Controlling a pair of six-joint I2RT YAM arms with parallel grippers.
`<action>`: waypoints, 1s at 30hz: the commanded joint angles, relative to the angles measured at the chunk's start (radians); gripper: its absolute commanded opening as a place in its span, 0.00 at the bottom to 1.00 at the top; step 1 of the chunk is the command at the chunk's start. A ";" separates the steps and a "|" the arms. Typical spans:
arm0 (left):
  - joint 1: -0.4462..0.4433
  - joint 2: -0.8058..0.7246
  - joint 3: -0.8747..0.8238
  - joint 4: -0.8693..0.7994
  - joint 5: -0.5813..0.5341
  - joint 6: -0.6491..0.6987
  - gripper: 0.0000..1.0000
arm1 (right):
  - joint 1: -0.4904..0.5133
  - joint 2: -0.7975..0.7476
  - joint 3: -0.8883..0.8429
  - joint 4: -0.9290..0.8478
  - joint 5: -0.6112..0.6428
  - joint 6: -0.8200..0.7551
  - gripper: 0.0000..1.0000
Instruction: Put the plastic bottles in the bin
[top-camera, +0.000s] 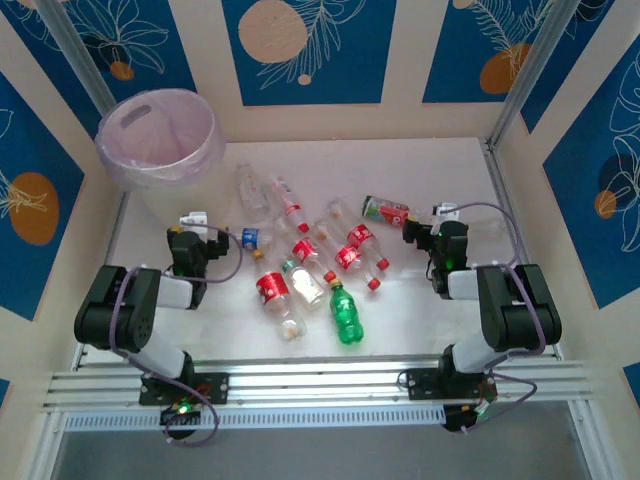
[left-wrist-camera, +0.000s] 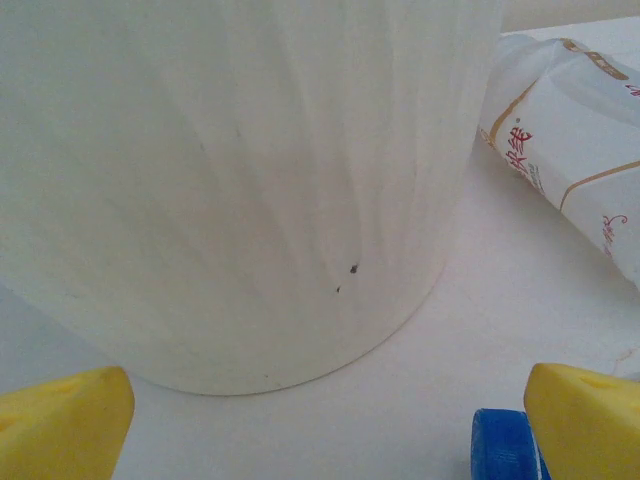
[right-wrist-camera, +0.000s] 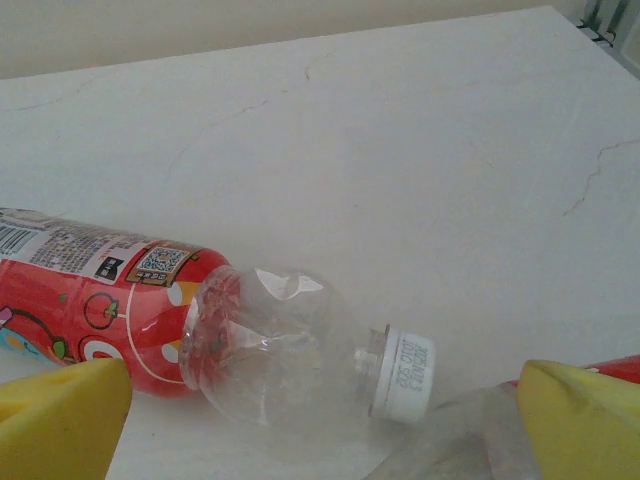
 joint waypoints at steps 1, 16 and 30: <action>0.001 -0.001 0.000 0.025 0.014 0.000 1.00 | 0.007 -0.002 -0.007 0.031 0.020 0.006 0.99; 0.005 0.000 0.005 0.013 0.021 -0.003 1.00 | 0.006 -0.001 -0.005 0.029 0.020 0.006 0.99; 0.018 -0.004 0.003 0.012 0.052 -0.010 1.00 | -0.001 -0.002 -0.004 0.024 0.007 0.010 0.99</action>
